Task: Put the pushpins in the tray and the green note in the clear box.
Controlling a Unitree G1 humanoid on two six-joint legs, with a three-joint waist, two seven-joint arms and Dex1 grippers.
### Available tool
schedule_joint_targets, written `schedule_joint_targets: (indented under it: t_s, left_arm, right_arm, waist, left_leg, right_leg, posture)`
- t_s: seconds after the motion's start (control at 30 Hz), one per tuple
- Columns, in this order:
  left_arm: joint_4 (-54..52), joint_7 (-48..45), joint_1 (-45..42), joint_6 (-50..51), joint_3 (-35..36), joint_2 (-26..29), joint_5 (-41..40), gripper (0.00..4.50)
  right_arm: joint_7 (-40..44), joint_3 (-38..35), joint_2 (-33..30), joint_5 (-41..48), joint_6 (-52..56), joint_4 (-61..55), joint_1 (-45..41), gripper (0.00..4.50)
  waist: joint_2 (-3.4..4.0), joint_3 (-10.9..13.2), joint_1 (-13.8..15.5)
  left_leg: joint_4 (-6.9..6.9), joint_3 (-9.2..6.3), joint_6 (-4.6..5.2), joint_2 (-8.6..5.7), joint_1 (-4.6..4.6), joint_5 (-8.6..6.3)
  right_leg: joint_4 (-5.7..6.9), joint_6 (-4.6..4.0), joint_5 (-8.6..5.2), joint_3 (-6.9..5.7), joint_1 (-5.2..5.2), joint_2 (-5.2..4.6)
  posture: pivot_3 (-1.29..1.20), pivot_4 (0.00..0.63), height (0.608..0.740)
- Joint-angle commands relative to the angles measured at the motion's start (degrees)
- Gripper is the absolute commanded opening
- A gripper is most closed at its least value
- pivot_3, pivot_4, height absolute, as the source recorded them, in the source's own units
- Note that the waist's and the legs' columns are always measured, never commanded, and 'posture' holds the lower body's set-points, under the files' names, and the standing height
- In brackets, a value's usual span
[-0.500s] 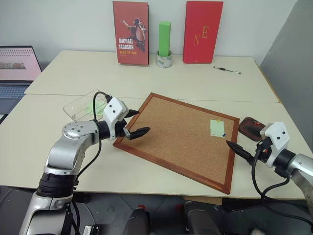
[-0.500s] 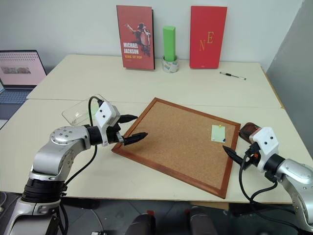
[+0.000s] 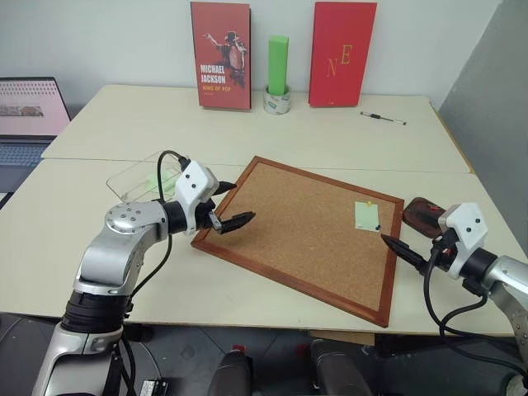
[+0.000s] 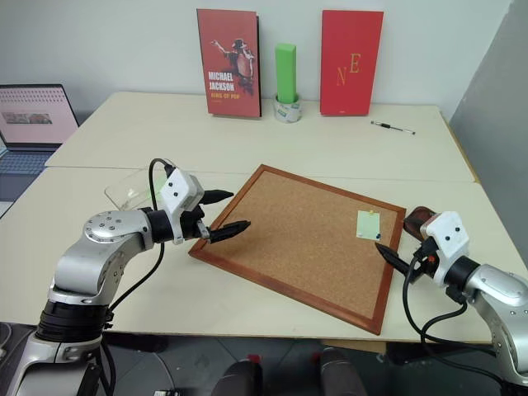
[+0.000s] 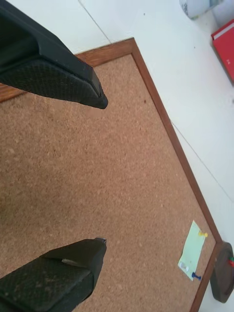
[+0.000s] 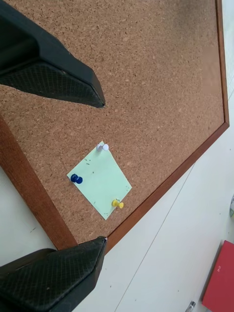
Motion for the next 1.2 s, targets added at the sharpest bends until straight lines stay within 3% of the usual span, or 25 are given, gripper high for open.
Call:
schedule_joint_targets:
  t_s: [0.03,0.4,0.43,0.83,1.1,1.2]
  left_arm:
    - [-0.69,-0.01,-1.46,-1.6,-1.54,-0.41,0.6,4.5]
    - [-0.37,-2.98,-2.28,-2.57,-3.71,-3.02,-1.51,4.5]
    - [-0.03,-3.07,-2.59,-2.69,-3.78,-3.38,-1.58,4.15]
    - [11.87,-2.92,-8.76,-8.82,-9.62,-11.52,2.18,1.91]
    - [26.18,-1.44,-12.28,-18.13,-13.64,-19.04,7.83,0.3]
    - [30.76,-1.95,-13.03,-20.3,-14.69,-20.96,9.21,0.3]
  right_arm:
    - [0.06,-0.08,-0.22,-0.16,-1.35,-1.21,-0.83,4.48]
    - [-1.59,0.8,0.53,-0.07,-0.74,-3.3,-0.34,4.48]
    - [-1.83,0.94,0.64,-0.07,-0.55,-3.56,-0.37,4.5]
    - [-5.26,3.36,2.69,-1.01,0.42,-3.84,-1.48,4.5]
    - [-10.99,7.06,5.5,-4.2,4.47,3.78,-10.22,4.5]
    - [-12.98,8.27,7.51,-5.82,4.49,9.07,-15.42,4.5]
  waist:
    - [0.0,0.0,0.0]
    - [0.0,0.0,0.01]
    - [0.0,0.0,0.0]
    - [0.0,0.0,0.06]
    - [0.01,-0.01,0.02]
    - [0.01,-0.01,-0.05]
  left_leg:
    - [0.0,0.0,0.0,0.0,0.0,0.0]
    - [0.0,0.0,0.0,-0.01,-0.01,0.0]
    - [0.0,0.01,0.0,-0.01,-0.01,0.0]
    - [0.01,0.0,0.0,-0.03,-0.01,0.0]
    - [0.05,0.0,0.0,-0.05,0.1,0.0]
    - [0.05,0.0,0.0,-0.07,0.13,0.0]
  right_leg:
    - [0.0,0.0,0.0,0.0,0.0,0.0]
    - [-0.01,0.0,0.0,0.01,0.0,0.0]
    - [-0.01,0.0,0.0,0.01,0.0,0.0]
    - [0.0,0.01,0.01,0.01,0.02,0.0]
    - [-0.03,0.05,0.03,0.04,0.17,0.0]
    - [-0.02,0.07,0.05,0.07,0.19,0.0]
  posture:
    - [0.0,0.15,0.74]
    - [0.0,0.15,0.74]
    - [0.0,0.15,0.74]
    - [0.0,0.15,0.74]
    - [0.0,0.15,0.74]
    - [0.0,0.15,0.74]
